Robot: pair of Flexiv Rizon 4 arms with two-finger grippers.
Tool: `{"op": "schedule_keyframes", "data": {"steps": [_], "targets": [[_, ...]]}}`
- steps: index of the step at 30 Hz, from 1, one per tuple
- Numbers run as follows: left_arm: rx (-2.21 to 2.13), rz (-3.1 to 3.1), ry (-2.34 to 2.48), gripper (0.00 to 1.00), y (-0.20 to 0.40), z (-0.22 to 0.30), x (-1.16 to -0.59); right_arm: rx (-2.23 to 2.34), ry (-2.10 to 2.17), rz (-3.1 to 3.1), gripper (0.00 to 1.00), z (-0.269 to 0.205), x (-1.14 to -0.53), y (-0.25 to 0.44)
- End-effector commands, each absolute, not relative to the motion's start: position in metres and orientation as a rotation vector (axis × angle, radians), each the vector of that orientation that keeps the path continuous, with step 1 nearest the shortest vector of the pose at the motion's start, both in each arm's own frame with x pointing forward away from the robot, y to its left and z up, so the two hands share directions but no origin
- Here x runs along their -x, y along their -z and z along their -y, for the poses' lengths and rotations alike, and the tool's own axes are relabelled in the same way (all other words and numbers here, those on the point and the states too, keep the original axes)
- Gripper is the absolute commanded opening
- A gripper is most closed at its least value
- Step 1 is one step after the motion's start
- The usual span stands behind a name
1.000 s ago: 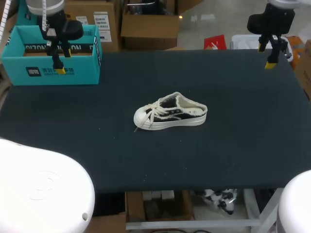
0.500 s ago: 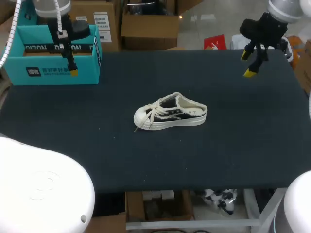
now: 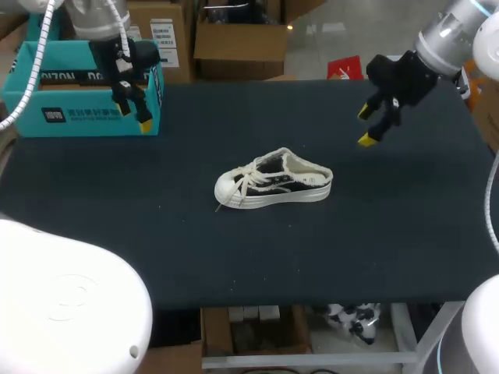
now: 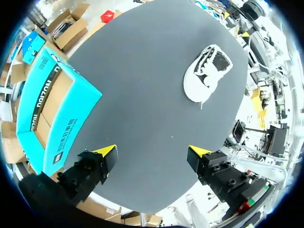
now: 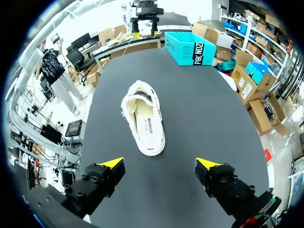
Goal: Open the shoe tongue, take the insole out of the shoe, put the insole back into the shoe, and pack the shoe into the shoebox
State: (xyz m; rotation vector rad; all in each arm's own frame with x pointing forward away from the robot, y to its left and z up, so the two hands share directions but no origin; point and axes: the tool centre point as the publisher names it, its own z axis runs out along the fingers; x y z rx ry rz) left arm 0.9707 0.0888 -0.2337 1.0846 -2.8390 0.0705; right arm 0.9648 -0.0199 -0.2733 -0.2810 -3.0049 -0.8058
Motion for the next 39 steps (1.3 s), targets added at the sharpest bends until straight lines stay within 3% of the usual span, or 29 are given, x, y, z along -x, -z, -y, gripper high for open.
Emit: {"op": "schedule_keyframes", "data": {"steps": [1, 16, 26, 39], "targets": [[-1.119, 2.849, -0.032, 1.0, 0.235, -0.08, -0.969, 0.278, 0.839, 2.994, 1.0, 0.021, -0.964, 0.28], [-1.118, 2.849, -0.032, 1.0, 0.235, -0.08, -0.969, 0.265, 0.851, 2.991, 1.0, 0.019, -0.964, 0.283], [-1.483, 2.635, -0.091, 1.0, 0.241, -0.033, -0.945, 0.286, 1.026, 2.877, 1.0, 0.014, -0.957, 0.348], [-1.798, 2.589, -0.057, 1.0, 0.249, 0.006, -0.935, 0.264, 1.087, 2.82, 1.0, -0.028, -0.942, 0.386]]}}
